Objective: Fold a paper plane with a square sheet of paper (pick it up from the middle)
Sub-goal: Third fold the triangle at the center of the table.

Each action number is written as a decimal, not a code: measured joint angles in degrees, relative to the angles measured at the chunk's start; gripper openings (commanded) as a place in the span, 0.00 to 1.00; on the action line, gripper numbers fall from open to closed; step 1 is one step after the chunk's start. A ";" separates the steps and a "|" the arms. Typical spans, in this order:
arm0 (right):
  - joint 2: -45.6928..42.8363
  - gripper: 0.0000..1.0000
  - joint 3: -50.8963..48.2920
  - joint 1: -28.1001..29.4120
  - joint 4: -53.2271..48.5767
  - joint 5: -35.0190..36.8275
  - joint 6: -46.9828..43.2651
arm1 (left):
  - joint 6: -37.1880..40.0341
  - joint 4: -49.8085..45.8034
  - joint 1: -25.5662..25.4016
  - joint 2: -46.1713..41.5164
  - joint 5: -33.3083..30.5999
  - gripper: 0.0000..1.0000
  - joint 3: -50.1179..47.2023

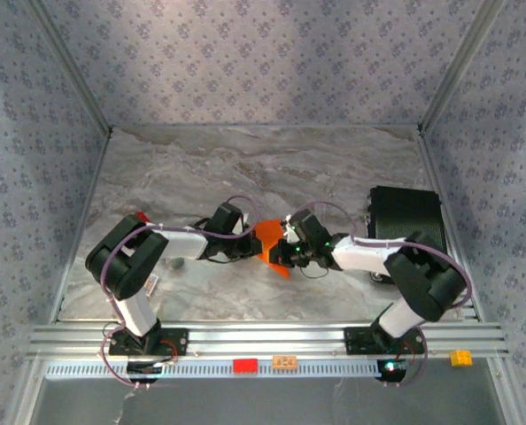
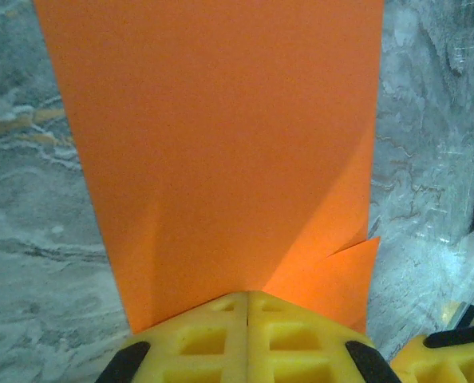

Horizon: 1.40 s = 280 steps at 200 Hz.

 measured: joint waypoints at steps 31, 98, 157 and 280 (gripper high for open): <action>5.22 0.06 2.93 0.24 -0.48 -0.07 -1.27 | 0.31 -0.07 0.00 0.00 -0.02 0.01 0.02; 2.21 0.07 -1.07 0.31 -2.47 0.57 -1.99 | 0.94 -0.37 0.39 0.33 0.46 0.01 0.26; 0.07 0.08 -0.59 0.52 -4.50 0.72 -1.99 | 1.14 -0.39 0.76 0.76 1.36 0.01 0.61; -3.10 0.09 -7.63 1.05 -0.98 0.35 -1.90 | 1.25 -0.37 1.03 1.01 1.88 0.00 0.72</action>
